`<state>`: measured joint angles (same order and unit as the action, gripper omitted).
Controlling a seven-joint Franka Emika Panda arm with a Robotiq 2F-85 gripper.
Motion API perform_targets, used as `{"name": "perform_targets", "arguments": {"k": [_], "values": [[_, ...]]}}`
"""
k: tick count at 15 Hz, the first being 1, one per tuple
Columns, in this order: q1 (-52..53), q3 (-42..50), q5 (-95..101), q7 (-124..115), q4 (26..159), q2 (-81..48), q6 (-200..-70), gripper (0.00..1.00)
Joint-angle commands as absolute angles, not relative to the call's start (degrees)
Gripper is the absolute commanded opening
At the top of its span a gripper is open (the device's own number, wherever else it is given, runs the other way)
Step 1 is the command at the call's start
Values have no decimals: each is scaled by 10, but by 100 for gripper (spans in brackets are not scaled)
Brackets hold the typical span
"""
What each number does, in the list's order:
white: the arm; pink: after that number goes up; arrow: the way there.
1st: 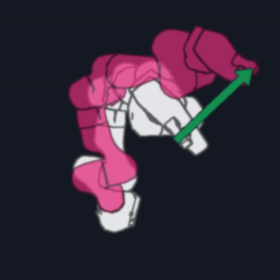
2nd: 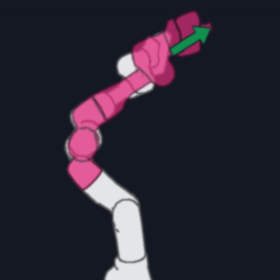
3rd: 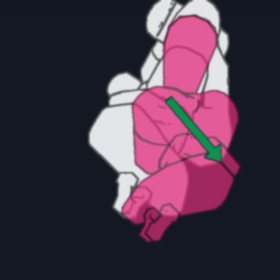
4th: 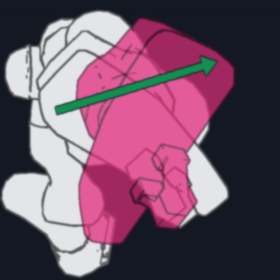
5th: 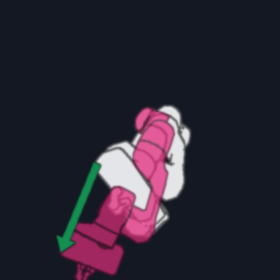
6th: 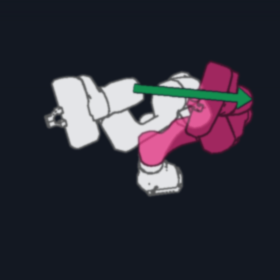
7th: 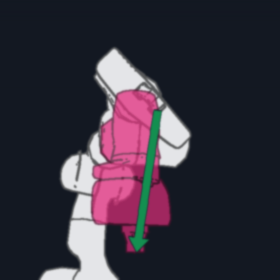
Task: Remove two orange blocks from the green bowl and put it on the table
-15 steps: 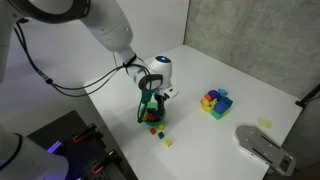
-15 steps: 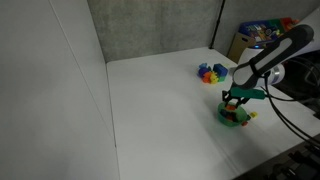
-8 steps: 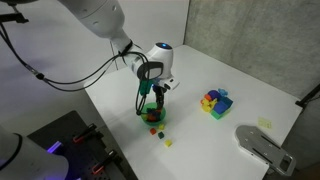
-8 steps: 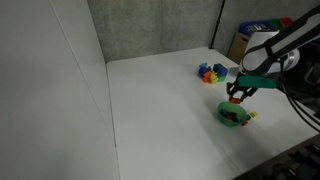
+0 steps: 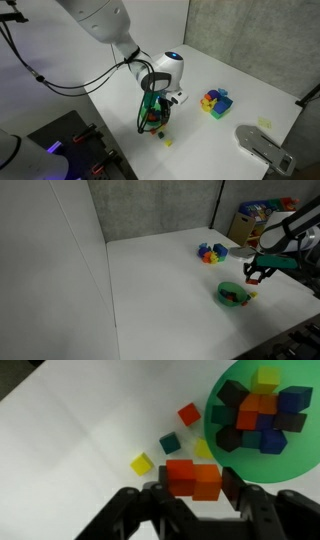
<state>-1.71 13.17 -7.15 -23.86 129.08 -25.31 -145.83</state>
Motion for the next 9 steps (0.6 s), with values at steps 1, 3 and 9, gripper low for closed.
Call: {"name": "perform_targets", "arguments": {"k": [1, 3, 9], "values": [[-49, 142, -62, -214, 1298, -259, -1460, 31], [-69, 142, -68, -198, 1292, -277, -1469, 31], [-103, 138, -77, -173, 1277, -329, -1504, 31]]}}
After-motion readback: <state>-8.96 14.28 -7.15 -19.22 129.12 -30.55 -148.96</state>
